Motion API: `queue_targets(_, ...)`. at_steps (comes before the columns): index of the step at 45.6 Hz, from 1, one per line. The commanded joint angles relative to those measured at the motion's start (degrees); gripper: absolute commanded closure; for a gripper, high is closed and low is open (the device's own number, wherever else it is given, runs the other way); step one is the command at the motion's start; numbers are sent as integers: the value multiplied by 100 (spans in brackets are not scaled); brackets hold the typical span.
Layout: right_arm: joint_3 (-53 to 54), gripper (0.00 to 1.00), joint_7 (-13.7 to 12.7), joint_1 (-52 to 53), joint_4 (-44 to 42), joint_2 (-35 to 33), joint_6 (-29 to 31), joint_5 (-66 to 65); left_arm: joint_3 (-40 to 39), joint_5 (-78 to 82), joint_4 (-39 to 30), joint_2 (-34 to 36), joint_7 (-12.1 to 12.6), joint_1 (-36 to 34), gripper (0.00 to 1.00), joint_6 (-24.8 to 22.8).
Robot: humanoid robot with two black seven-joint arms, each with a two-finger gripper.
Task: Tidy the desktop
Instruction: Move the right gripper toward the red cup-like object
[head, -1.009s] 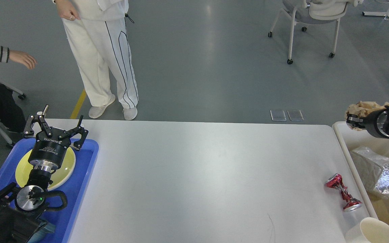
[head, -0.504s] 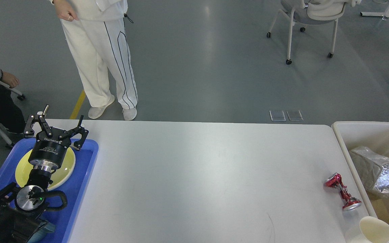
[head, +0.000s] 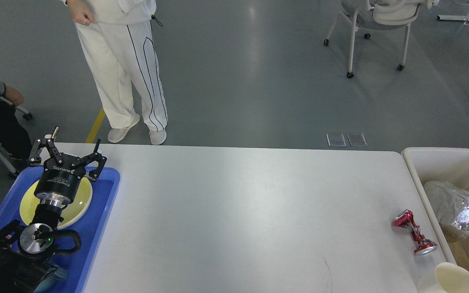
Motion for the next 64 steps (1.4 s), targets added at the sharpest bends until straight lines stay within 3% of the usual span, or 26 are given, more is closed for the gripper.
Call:
queue_targets(1,45,0,-15,128,-33,100,3,0,0,-1,0,0,0,0,3,0)
queue_targets(15,1,0,-199,1613,-16,398,292,-27,0,-1,0,0,0,0,3,0)
queue_targets(31,-43,0,-287,3037,502,944,1426,-124,0,-1,0,0,0,0,3,0)
queue_targets(40,-34,0,-270,4188,2232,909,1945,-272,0,-1,0,0,0,0,3,0)
queue_targets(64,54,0,-287,5868,7260,162,1620,-2004,0,-1,0,0,0,0,3,0)
